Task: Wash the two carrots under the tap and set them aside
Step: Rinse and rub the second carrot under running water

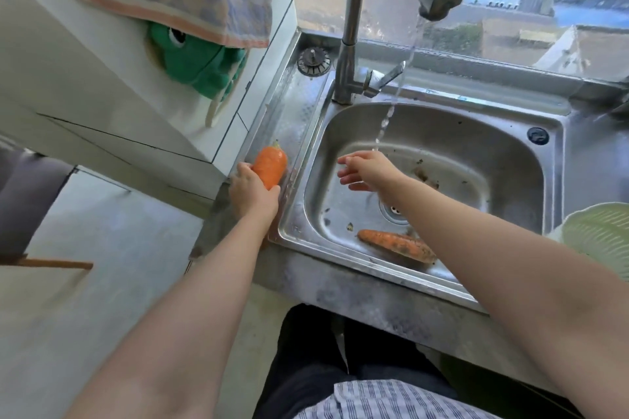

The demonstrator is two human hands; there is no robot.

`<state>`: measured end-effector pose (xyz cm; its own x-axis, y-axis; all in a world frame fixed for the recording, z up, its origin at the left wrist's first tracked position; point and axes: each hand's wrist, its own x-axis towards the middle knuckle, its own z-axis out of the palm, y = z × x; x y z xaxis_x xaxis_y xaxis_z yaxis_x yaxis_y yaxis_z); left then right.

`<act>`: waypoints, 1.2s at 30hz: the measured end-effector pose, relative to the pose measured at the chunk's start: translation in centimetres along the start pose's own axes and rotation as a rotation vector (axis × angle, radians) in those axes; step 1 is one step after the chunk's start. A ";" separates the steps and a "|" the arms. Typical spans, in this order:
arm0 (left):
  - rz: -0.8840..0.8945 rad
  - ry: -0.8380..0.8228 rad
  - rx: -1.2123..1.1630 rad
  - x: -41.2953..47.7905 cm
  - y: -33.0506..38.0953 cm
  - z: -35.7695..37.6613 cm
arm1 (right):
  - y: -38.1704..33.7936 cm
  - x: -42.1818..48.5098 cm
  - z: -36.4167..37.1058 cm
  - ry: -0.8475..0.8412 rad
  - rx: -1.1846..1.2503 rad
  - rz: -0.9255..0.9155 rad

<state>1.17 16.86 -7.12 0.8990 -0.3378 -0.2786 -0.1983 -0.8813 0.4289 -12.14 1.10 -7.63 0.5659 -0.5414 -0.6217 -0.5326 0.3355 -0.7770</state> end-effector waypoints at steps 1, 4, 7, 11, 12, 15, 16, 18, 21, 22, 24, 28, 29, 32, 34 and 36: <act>0.010 -0.016 0.033 0.1 -0.3 0.1 | 0.1 0.4 0.0 0.043 0.053 0.030; 0.054 -0.002 0.174 0.0 -0.6 0.4 | 0.3 1.3 -0.1 0.112 0.155 0.091; 0.236 0.185 0.320 -0.5 0.5 0.9 | 0.5 1.5 -0.5 0.132 0.179 0.100; 0.603 0.021 0.194 -0.8 3.8 2.7 | 1.7 1.6 -2.2 0.140 0.113 0.113; 0.593 -0.127 0.146 -0.7 4.6 3.7 | 2.4 1.7 -2.7 0.137 0.064 0.117; 0.425 -0.506 0.163 -0.2 6.3 7.7 | 5.4 2.3 -4.7 0.114 -0.199 0.157; 0.372 -0.603 0.154 0.0 6.6 9.1 | 6.6 2.5 -5.3 0.095 -0.337 0.172; 0.310 -0.753 0.124 0.4 6.9 11.7 | 9.2 3.0 -6.6 0.019 -0.635 0.211; 0.287 -0.839 0.167 1.2 7.4 14.7 | 13.0 3.8 -7.4 -0.115 -0.890 0.291; 0.274 -0.845 0.159 1.5 7.6 15.5 | 14.0 4.0 -7.4 -0.154 -0.939 0.309; 0.241 -0.871 0.111 1.9 8.0 16.8 | 15.7 4.6 -7.3 -0.201 -1.043 0.323; 0.181 -0.902 0.051 2.4 8.4 17.9 | 17.7 5.5 -6.8 -0.203 -1.237 0.203; 0.170 -0.903 0.031 2.4 8.4 17.7 | 17.9 5.6 -6.8 -0.200 -1.249 0.170; 0.136 -0.864 -0.037 2.6 8.6 17.0 | 16.9 5.6 -7.3 -0.145 -1.135 0.130; 0.089 -0.819 -0.091 2.8 8.7 16.2 | 15.2 5.9 -7.8 -0.074 -0.901 0.140; 0.011 -0.775 -0.170 2.9 8.9 15.3 | 12.9 6.1 -8.0 -0.006 -0.542 0.159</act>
<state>-3.94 2.91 -17.28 0.3569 -0.5350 -0.7658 -0.0868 -0.8352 0.5430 -20.59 -4.01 -20.65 0.4554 -0.5115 -0.7287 -0.8576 -0.0323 -0.5133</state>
